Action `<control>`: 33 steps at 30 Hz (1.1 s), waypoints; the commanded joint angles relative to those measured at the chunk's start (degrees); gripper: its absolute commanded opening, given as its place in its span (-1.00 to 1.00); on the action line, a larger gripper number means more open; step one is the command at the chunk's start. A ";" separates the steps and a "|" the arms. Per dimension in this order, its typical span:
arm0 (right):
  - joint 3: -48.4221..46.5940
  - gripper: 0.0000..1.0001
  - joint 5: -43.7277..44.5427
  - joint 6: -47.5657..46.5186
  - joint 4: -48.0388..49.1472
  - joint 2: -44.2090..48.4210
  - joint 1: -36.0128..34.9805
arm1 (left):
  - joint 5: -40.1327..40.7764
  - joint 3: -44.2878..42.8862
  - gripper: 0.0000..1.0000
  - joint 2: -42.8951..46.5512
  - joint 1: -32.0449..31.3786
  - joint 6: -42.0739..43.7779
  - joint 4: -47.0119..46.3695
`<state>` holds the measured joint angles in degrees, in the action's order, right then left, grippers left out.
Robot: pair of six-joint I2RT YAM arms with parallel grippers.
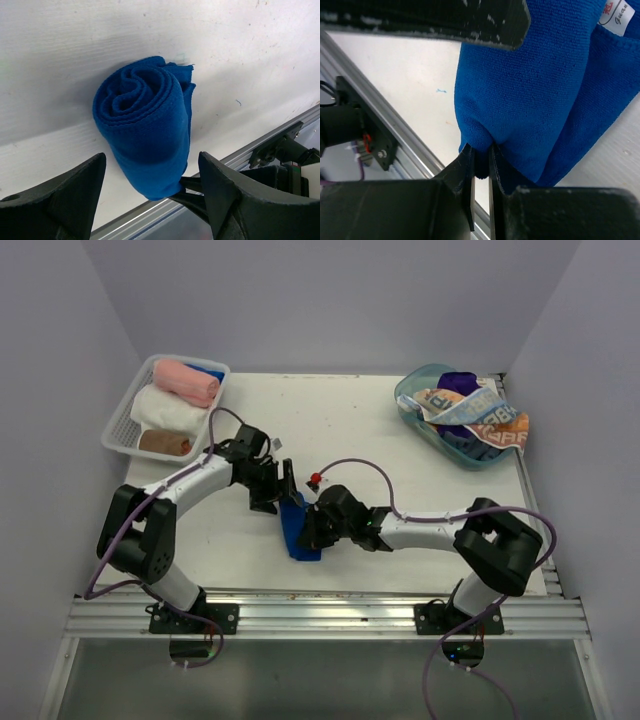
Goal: Roll the towels
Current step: Roll the towel
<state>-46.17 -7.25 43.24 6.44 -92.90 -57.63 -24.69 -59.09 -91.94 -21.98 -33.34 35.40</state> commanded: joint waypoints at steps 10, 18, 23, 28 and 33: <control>4.25 -1.00 -10.42 7.21 10.53 -3.24 3.22 | -2.56 -0.32 0.18 -6.66 -2.63 1.17 -5.16; -5.32 0.39 -4.89 -3.58 -9.75 -1.15 4.27 | -2.91 -0.41 -0.77 -8.34 -2.81 1.00 -5.25; -7.96 0.50 2.83 -7.73 -20.75 5.00 6.38 | -2.82 -0.15 -0.86 -7.38 -2.81 0.82 -4.55; -6.83 0.46 8.29 -5.28 -24.28 9.40 8.76 | -0.54 -0.85 -0.86 -5.45 -2.81 -0.23 -3.14; -6.56 -0.08 11.37 -2.46 -25.50 10.03 10.16 | 0.25 -1.82 -0.86 -4.39 -2.81 -0.06 -1.91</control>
<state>-52.25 0.05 39.48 -15.97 -83.70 -47.62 -25.98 -59.02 -98.43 -24.34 -33.41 31.57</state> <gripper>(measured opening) 0.492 0.191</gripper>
